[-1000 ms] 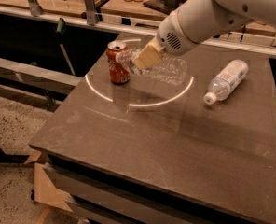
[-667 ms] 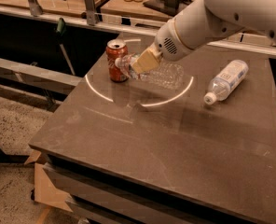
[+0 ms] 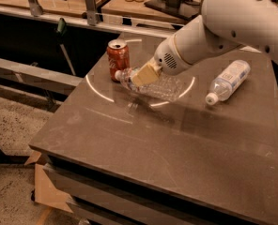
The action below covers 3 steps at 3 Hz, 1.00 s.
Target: Move water bottle near coke can
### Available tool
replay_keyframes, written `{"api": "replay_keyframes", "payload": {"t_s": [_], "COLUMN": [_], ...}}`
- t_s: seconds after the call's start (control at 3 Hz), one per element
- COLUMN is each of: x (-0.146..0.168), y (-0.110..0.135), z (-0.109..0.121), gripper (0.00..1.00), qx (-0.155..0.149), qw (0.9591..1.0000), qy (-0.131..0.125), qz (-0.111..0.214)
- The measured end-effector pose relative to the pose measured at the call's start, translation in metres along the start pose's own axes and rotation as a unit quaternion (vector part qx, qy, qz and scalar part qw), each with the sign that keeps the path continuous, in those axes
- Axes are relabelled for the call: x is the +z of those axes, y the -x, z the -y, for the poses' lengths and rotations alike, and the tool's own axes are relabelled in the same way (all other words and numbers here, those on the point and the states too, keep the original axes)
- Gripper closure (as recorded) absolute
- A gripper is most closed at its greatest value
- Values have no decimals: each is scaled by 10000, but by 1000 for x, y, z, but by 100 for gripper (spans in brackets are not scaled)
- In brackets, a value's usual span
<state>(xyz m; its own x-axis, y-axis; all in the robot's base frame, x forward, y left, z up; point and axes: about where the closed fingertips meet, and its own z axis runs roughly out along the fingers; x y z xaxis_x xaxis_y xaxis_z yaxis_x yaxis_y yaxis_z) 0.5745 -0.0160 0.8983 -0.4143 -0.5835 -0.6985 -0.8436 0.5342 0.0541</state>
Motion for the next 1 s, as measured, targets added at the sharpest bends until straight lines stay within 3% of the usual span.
{"api": "replay_keyframes", "payload": {"t_s": [0.33,0.67,1.0], "x": [5,7,-17], "y": [-9,-18,-25], "z": [-5,-8,5], "gripper": [12,0,0], "qx": [12,34,-55], "qw": [9999,9999,10000], "qy": [101,143,-61], "qz": [9,5,-6]}}
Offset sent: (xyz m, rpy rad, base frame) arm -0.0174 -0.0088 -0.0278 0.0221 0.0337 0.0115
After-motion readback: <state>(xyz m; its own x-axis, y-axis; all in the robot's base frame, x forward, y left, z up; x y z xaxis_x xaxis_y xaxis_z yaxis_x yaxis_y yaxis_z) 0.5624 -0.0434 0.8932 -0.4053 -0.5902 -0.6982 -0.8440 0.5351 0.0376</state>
